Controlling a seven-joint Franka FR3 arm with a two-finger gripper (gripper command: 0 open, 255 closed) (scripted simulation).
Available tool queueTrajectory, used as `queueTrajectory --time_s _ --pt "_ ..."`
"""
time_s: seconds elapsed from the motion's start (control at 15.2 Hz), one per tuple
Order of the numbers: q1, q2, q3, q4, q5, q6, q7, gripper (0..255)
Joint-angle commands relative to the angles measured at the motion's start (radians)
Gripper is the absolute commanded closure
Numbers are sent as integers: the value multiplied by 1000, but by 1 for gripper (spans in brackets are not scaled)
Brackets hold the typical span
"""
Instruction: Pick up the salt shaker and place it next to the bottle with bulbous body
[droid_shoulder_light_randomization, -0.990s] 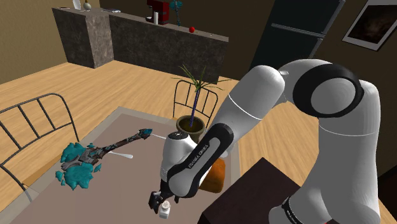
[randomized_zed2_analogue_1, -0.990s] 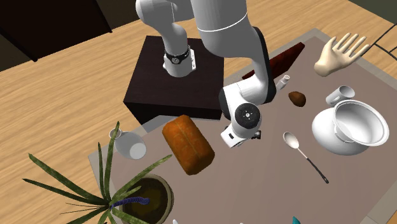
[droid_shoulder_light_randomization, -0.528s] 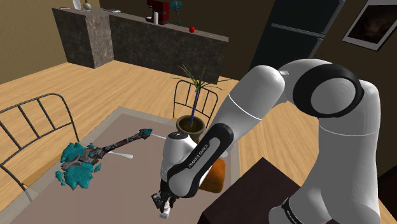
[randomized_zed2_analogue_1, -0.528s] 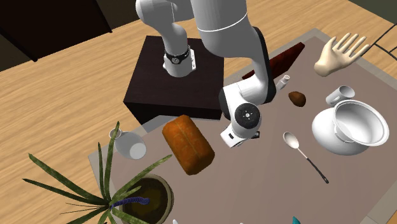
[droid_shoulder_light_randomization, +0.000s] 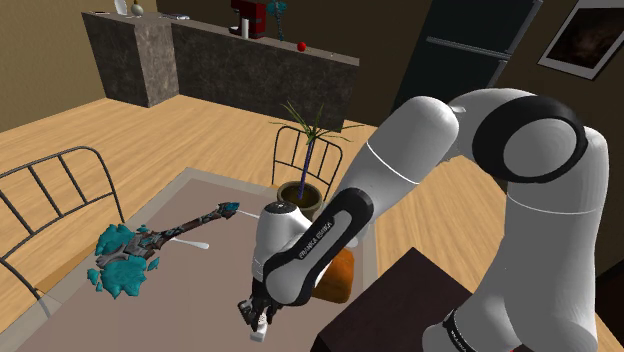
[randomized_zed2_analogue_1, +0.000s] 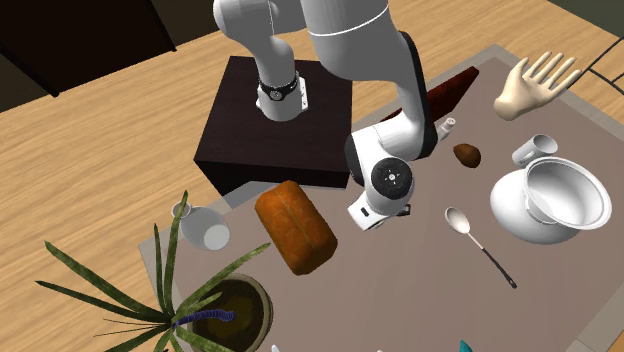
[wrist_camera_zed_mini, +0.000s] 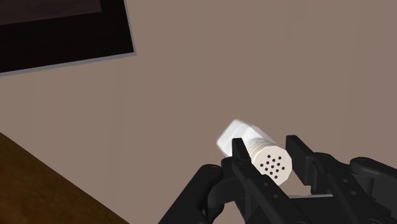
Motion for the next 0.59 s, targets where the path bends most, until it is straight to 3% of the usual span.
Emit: queueTrajectory --time_s 0.0,0.53 --pt "-4 -30 5 -10 4 -20 3 255" --pt "-17 -143 19 -28 17 -113 16 255"
